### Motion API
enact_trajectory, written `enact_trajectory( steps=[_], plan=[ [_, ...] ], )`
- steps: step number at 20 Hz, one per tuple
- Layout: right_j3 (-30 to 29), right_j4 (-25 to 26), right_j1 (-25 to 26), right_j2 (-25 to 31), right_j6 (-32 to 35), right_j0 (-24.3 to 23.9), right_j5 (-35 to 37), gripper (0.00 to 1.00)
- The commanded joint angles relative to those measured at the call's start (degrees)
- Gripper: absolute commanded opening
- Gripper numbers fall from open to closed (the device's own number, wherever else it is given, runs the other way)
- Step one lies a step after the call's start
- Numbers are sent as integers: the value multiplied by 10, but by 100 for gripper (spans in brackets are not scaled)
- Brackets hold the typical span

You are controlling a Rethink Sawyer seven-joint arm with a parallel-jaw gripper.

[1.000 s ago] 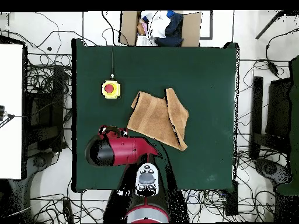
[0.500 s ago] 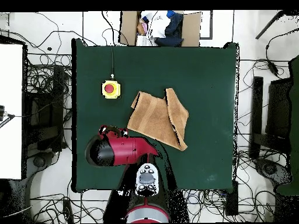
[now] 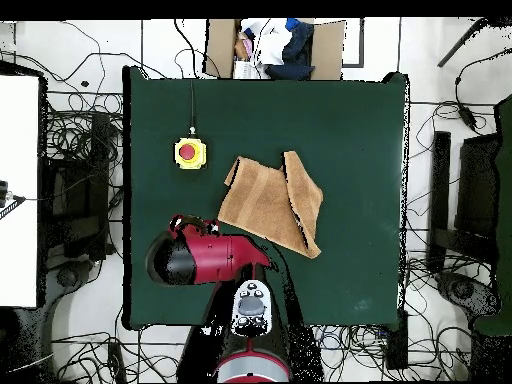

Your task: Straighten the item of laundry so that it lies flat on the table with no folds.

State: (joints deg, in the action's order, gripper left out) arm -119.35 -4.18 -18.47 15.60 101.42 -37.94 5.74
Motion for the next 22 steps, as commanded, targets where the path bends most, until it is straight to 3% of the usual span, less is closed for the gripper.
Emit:
enact_trajectory(
  steps=[1, 12, 22],
  plan=[
    [65, 22, 22, 90, 2, -10, 83, 100],
    [68, 64, 19, 123, -27, -55, 134, 100],
    [81, 86, 35, 160, -23, -72, 139, 100]
  ],
)
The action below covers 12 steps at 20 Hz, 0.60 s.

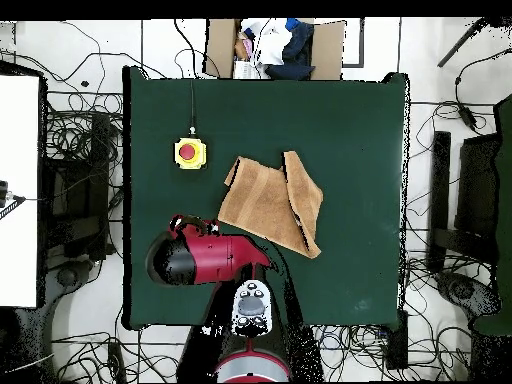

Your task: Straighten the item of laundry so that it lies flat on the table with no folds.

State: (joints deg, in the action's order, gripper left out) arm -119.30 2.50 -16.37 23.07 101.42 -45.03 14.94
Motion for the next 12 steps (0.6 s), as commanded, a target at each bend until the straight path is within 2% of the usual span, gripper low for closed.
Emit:
enact_trajectory(
  steps=[1, 12],
  plan=[
    [83, 21, 16, 88, -24, -3, 49, 100],
    [79, 34, 22, 129, -28, -23, 63, 100]
  ],
)
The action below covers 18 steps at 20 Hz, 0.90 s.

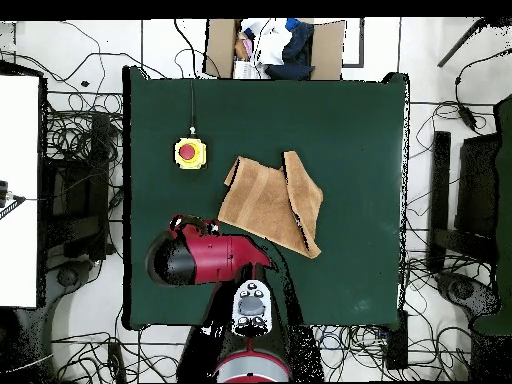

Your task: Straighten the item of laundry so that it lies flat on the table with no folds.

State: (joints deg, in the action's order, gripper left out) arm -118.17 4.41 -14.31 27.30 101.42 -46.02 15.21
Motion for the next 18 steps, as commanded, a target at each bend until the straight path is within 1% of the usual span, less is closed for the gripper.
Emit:
enact_trajectory(
  steps=[1, 12, 18],
  plan=[
    [66, 16, 2, 90, -30, -17, 63, 100],
    [51, 45, 4, 123, -34, -45, 66, 100],
    [76, 69, 22, 121, -36, -43, 40, 100]
  ],
)
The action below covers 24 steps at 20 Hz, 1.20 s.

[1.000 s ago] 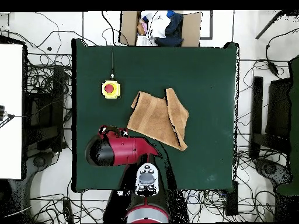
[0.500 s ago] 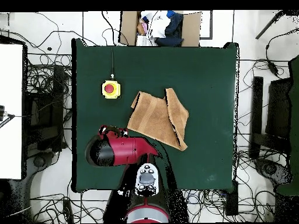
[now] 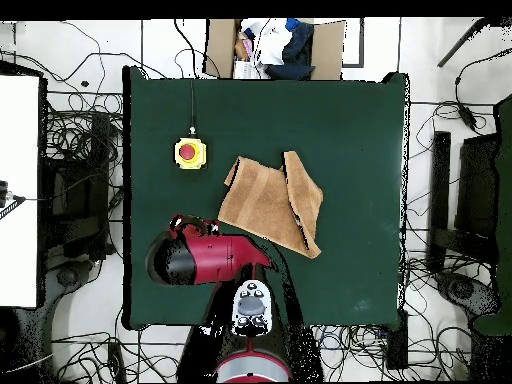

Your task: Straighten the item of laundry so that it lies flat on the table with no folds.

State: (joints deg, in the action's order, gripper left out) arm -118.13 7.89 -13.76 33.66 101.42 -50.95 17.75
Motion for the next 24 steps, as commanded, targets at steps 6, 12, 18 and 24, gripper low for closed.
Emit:
enact_trajectory(
  steps=[6, 12, 18, 24],
  plan=[
    [82, 72, 12, 77, -38, 2, -17, 100],
    [62, 97, 43, 153, -78, -47, 14, 100],
    [36, 112, 41, 187, -72, -74, 39, 100],
    [1, 112, 17, 212, -32, -81, 30, 100]
  ],
)
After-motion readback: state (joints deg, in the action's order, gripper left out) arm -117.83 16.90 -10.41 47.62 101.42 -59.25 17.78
